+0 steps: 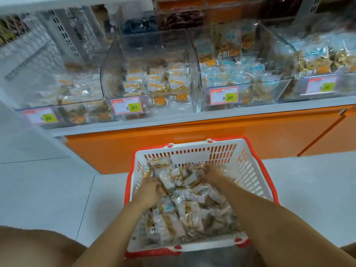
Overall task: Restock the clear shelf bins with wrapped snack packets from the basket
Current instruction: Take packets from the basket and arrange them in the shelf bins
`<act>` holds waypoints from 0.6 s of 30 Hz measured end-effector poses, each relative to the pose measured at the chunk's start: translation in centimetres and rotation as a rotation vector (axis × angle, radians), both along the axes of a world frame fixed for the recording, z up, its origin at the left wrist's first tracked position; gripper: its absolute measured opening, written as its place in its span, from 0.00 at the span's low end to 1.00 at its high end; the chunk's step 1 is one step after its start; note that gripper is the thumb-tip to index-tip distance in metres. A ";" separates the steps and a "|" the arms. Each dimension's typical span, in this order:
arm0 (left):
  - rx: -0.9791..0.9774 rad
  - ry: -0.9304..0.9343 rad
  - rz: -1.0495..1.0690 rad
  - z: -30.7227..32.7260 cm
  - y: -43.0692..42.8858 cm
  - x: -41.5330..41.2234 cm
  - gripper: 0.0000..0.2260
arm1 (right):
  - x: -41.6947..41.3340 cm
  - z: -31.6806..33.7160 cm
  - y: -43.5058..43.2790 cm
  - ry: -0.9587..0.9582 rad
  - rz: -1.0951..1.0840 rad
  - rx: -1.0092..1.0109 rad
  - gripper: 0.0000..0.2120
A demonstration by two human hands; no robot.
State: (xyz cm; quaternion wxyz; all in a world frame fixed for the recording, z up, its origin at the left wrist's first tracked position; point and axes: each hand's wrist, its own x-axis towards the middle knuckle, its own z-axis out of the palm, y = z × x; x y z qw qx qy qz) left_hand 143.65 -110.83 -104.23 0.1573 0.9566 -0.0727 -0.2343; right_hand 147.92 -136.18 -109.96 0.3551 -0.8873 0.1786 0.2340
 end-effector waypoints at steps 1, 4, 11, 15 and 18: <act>-0.020 0.003 0.019 0.0 -0.1 0.0 0.10 | -0.3 0.4 0.3 -0.037 -0.027 -0.038 0.04; -0.177 -0.007 0.195 1.3 -1.3 0.2 0.11 | -0.6 2.9 0.3 -0.165 -0.026 -0.032 0.11; -1.183 0.694 0.767 4.9 -6.3 1.7 0.29 | -0.9 13.8 -2.3 -0.378 0.113 0.626 0.09; -1.537 0.654 0.762 8.9 -7.7 2.9 0.17 | -1.3 19.3 -3.1 -0.405 0.330 0.577 0.11; -1.598 0.517 0.658 11.6 -8.4 3.9 0.13 | -1.1 21.5 -4.2 -0.544 0.205 0.513 0.18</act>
